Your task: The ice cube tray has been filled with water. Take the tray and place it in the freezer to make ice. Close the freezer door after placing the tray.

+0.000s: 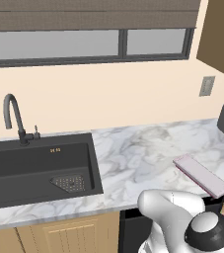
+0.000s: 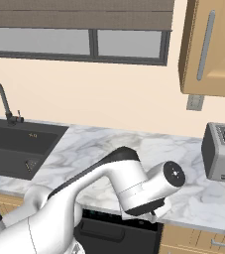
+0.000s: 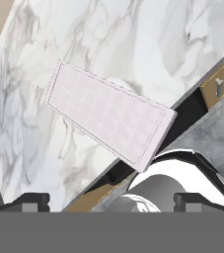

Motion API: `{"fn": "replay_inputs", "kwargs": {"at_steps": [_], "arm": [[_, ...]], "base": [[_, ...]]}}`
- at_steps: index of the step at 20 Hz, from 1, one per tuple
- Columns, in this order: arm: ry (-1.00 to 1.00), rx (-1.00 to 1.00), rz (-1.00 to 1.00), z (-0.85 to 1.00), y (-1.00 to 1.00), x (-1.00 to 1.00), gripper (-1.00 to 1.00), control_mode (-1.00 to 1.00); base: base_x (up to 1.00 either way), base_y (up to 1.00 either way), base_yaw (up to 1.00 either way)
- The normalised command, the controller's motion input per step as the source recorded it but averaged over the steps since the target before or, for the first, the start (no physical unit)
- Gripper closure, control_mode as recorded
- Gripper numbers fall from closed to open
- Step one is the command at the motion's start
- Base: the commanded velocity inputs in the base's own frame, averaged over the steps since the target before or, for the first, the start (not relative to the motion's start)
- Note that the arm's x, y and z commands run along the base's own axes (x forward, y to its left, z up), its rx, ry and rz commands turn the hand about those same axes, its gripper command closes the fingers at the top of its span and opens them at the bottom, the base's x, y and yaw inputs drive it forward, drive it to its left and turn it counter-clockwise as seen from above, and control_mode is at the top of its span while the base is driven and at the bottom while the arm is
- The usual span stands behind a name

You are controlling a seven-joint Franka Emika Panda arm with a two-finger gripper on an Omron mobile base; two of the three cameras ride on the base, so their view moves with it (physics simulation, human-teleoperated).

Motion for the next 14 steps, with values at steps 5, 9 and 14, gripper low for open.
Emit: {"fn": "replay_inputs", "kwargs": {"at_steps": [5, 9, 14], "arm": [[-0.09, 0.02, 0.0, -0.48, 0.0, -0.25, -1.0, -1.0], [-0.12, 0.17, 0.0, -0.44, 0.0, -0.01, -1.0, -1.0], [-0.05, 0.19, 0.0, -0.3, 0.02, 0.0, -1.0, -1.0]], "base": [[0.0, 0.0, 0.0], [0.0, 0.0, 0.0], [0.0, 0.0, 0.0]]}}
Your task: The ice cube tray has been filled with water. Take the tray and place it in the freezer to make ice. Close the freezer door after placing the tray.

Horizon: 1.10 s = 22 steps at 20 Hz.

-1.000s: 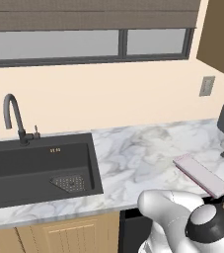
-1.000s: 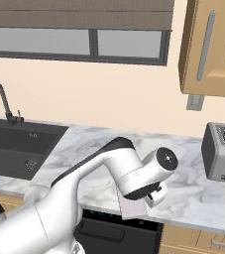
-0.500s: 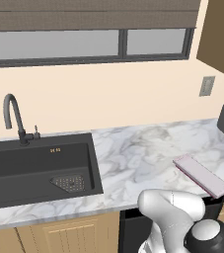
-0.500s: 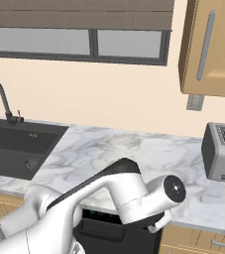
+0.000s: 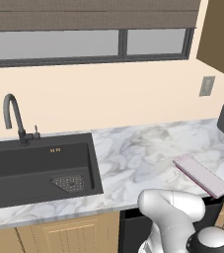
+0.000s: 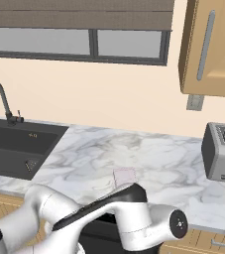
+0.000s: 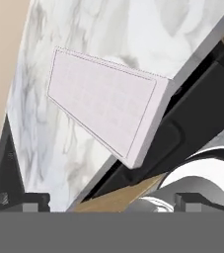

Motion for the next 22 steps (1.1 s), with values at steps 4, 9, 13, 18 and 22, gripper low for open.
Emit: {"fn": "replay_inputs", "kwargs": {"at_steps": [4, 9, 13, 18, 22], "arm": [[-0.13, 0.09, 0.0, -0.21, 0.0, 0.0, -1.0, -1.0], [-0.18, 0.04, 0.0, -0.38, 0.0, 0.0, -1.0, -1.0], [-0.22, 0.0, 0.0, -0.29, 0.01, 0.0, -1.0, -1.0], [-0.18, 0.02, 0.0, -0.07, 0.01, 0.0, -1.0, -1.0], [-0.12, 0.06, 0.0, 0.0, 0.0, 0.0, -1.0, -1.0]], "base": [[0.0, 0.0, 0.0], [0.0, 0.0, 0.0], [0.0, 0.0, 0.0], [0.0, 0.0, 0.0], [0.0, 0.0, 0.0]]}}
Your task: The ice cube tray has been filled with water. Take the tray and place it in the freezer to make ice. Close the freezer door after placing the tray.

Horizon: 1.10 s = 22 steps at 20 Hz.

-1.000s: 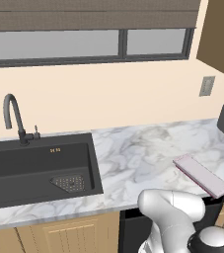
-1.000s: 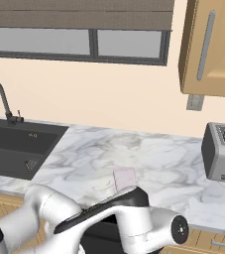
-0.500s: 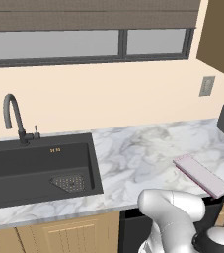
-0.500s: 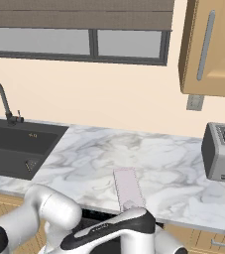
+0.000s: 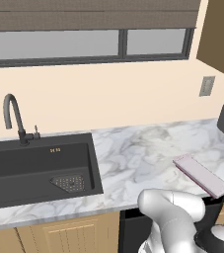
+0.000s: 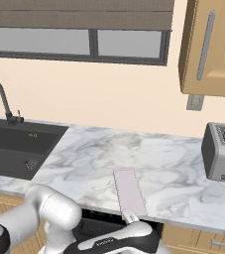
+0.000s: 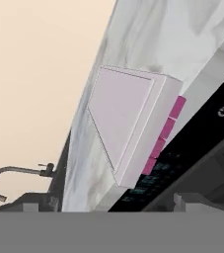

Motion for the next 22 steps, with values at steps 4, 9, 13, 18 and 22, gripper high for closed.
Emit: {"fn": "replay_inputs", "kwargs": {"at_steps": [4, 9, 13, 18, 22], "arm": [[-0.05, 0.09, 0.0, 0.0, 0.02, 0.0, -1.0, -1.0], [0.0, 0.12, 0.0, -0.01, 0.03, 0.04, -1.0, -1.0], [0.0, 0.14, -0.04, -0.05, 0.04, 0.1, -1.0, -1.0], [0.03, 0.12, -0.06, -0.12, 0.01, 0.22, -1.0, -1.0], [0.07, 0.04, -0.02, -0.2, 0.0, 0.25, -1.0, -1.0]], "base": [[0.0, 0.0, 0.0], [0.0, 0.0, 0.0], [0.0, 0.0, 0.0], [0.0, 0.0, 0.0], [0.0, 0.0, 0.0]]}}
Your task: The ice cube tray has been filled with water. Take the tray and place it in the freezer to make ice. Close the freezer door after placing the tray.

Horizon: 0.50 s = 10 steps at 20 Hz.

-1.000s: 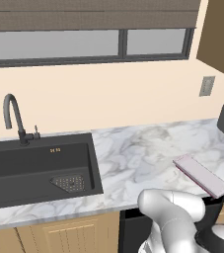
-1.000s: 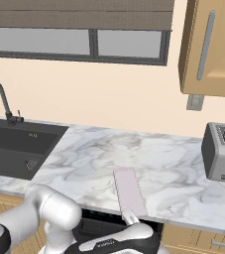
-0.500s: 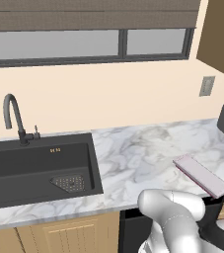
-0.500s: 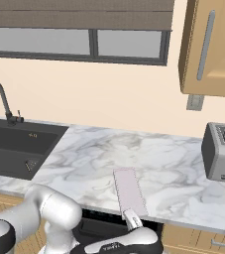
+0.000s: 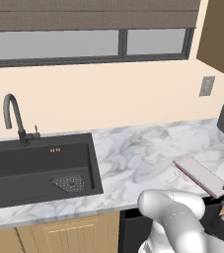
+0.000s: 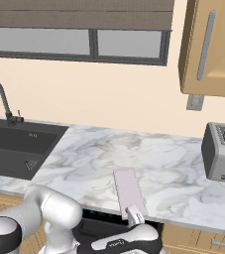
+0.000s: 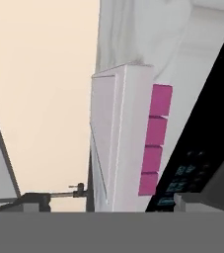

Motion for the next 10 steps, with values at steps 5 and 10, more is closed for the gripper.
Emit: {"fn": "replay_inputs", "kwargs": {"at_steps": [5, 10], "arm": [[0.07, 0.02, -0.01, -0.18, 0.0, 0.23, -1.0, -1.0], [0.07, 0.01, -0.01, -0.12, 0.0, 0.26, -1.0, -1.0]], "base": [[0.0, 0.0, 0.0], [0.0, 0.0, 0.0]]}}
